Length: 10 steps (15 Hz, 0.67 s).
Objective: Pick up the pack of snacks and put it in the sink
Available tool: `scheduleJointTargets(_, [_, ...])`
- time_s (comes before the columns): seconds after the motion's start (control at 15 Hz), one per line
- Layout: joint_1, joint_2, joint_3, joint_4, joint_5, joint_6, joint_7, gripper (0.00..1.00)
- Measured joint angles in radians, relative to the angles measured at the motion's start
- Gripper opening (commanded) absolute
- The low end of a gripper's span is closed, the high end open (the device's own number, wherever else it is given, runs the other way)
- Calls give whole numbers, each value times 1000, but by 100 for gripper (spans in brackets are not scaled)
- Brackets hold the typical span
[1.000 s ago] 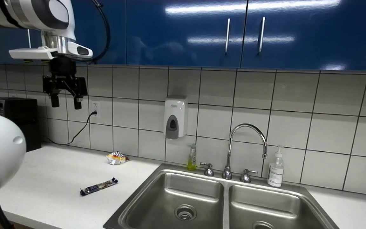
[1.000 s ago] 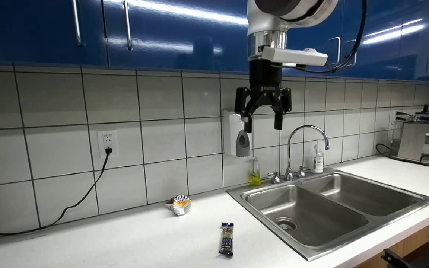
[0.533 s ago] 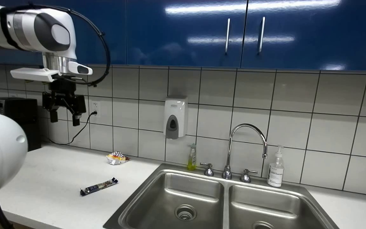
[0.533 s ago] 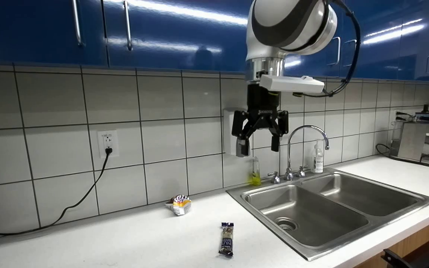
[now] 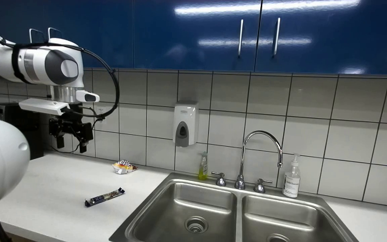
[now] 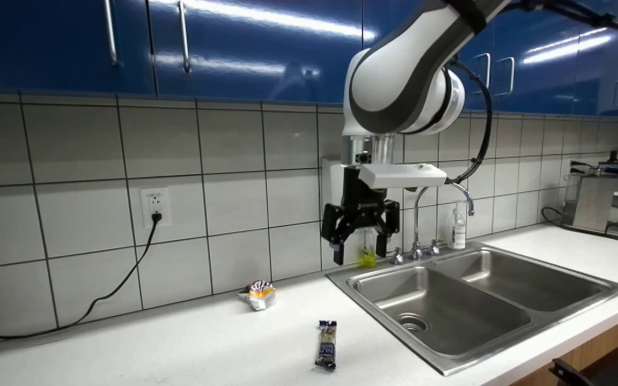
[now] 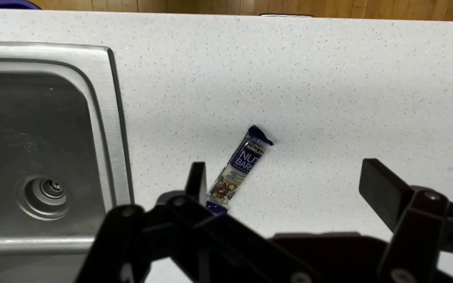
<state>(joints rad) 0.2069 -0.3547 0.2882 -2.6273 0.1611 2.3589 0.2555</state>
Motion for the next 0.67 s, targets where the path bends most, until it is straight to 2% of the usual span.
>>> scheduleJointTargets(0.33, [0, 157, 5, 11, -35, 141, 30, 100])
scheduleJointTargets(0.67, [0, 340, 3, 82, -160, 231, 142, 100])
